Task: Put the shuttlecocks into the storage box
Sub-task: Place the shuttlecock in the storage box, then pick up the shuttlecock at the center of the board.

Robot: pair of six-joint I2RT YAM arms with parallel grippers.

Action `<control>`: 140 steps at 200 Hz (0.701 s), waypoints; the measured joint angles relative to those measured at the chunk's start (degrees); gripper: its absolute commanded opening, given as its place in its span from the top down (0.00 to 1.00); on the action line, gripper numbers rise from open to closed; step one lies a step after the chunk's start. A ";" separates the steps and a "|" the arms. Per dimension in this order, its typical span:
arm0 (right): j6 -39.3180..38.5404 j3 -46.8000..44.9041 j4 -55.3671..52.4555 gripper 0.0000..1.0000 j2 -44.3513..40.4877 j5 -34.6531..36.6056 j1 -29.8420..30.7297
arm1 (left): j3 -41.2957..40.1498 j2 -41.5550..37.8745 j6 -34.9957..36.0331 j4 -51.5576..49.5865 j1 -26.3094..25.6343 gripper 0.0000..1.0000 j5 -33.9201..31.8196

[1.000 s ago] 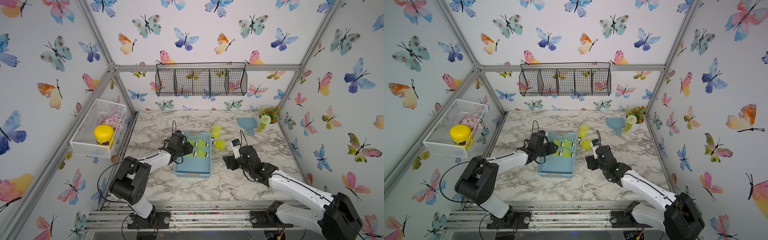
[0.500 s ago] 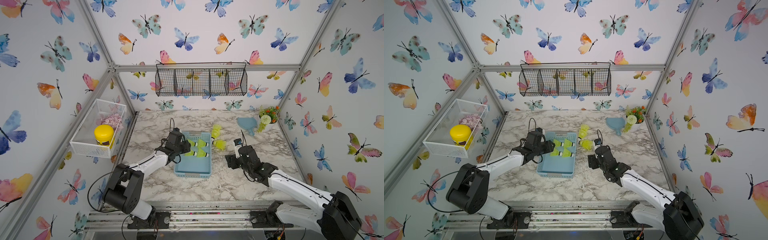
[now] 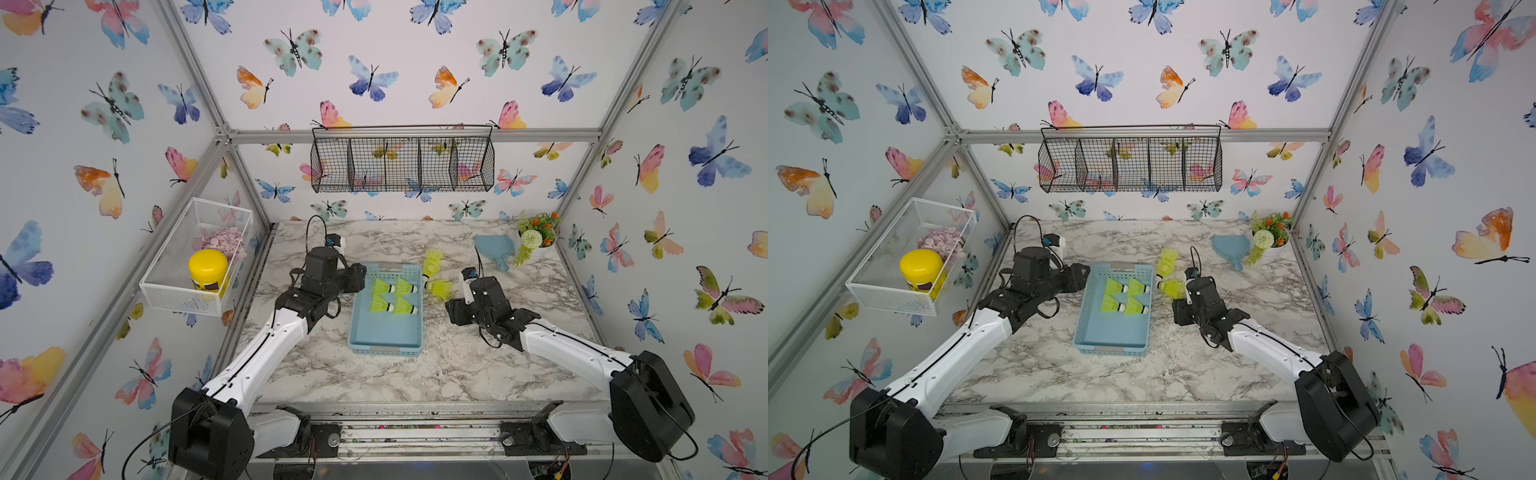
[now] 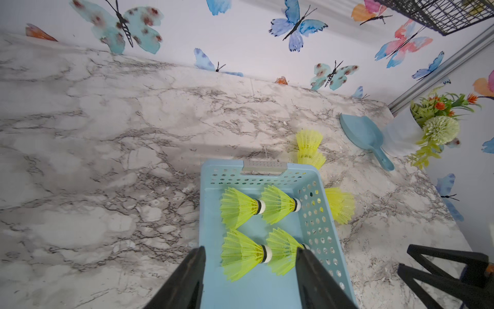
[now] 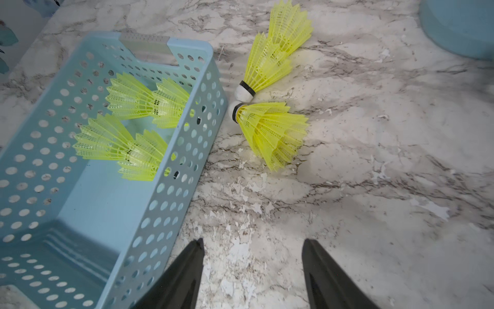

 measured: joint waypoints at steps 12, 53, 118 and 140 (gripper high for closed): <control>0.00 0.70 1.05 0.43 2.03 -3.56 -2.27 | 0.02 -0.48 1.99 -1.16 1.44 0.41 1.11; -0.28 2.93 3.96 0.50 8.98 -14.32 -9.42 | -1.27 -1.99 7.78 -3.80 2.91 0.41 4.33; -0.42 9.68 6.56 0.56 19.17 -23.39 -10.93 | -3.41 -6.91 10.19 -3.91 3.21 0.41 3.28; -0.20 11.52 6.62 0.58 21.35 -23.67 -11.19 | -3.48 -7.32 10.27 -3.91 3.23 0.41 2.49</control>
